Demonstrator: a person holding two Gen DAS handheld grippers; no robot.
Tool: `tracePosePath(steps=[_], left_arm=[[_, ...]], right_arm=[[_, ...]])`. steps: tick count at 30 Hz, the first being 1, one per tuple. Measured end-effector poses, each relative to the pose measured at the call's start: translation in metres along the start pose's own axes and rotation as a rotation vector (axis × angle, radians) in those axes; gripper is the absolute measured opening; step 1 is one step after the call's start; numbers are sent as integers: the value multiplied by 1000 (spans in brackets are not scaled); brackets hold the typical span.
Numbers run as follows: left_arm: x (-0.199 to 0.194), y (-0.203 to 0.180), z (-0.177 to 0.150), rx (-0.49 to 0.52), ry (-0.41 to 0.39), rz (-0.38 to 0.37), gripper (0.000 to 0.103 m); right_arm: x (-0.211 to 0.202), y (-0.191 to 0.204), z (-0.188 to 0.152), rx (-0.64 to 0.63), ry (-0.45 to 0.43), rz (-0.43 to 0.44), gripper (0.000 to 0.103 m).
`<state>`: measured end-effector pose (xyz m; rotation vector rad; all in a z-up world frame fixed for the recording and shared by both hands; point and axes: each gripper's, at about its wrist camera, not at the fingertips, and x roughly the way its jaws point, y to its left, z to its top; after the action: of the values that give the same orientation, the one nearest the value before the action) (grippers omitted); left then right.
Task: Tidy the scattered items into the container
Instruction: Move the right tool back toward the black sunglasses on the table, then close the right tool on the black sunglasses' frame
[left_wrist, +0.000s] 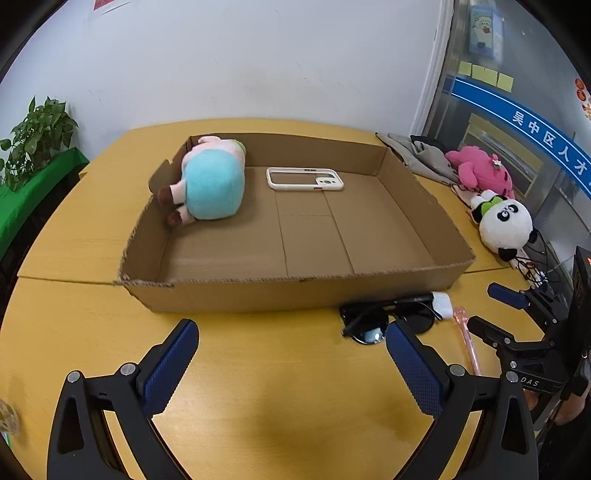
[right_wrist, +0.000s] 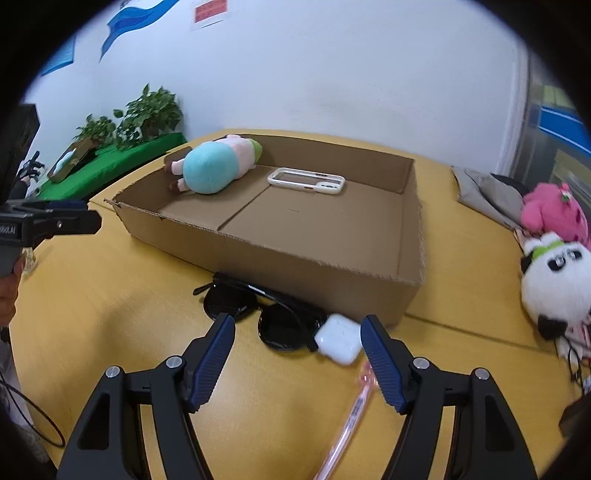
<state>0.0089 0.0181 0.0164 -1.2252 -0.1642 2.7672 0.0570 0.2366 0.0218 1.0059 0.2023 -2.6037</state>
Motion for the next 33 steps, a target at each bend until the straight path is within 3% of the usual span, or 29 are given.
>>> tracePosePath(steps=[7, 13, 21, 26, 31, 33], left_arm=[[13, -10, -23, -7, 47, -33, 103], [30, -27, -32, 6, 100, -61, 103], [41, -37, -31, 3, 124, -72, 103], [53, -33, -21, -6, 115, -76, 102], [77, -33, -11, 3, 131, -107, 94], [89, -34, -9, 4, 152, -129, 90]], right_arm=[[-8, -22, -43, 155, 83, -84, 70], [-3, -28, -67, 205, 132, -88, 70], [-2, -18, -40, 163, 95, -93, 70], [12, 6, -15, 82, 52, -32, 70], [36, 7, 2, 56, 54, -50, 70], [53, 3, 1, 48, 92, -54, 60]])
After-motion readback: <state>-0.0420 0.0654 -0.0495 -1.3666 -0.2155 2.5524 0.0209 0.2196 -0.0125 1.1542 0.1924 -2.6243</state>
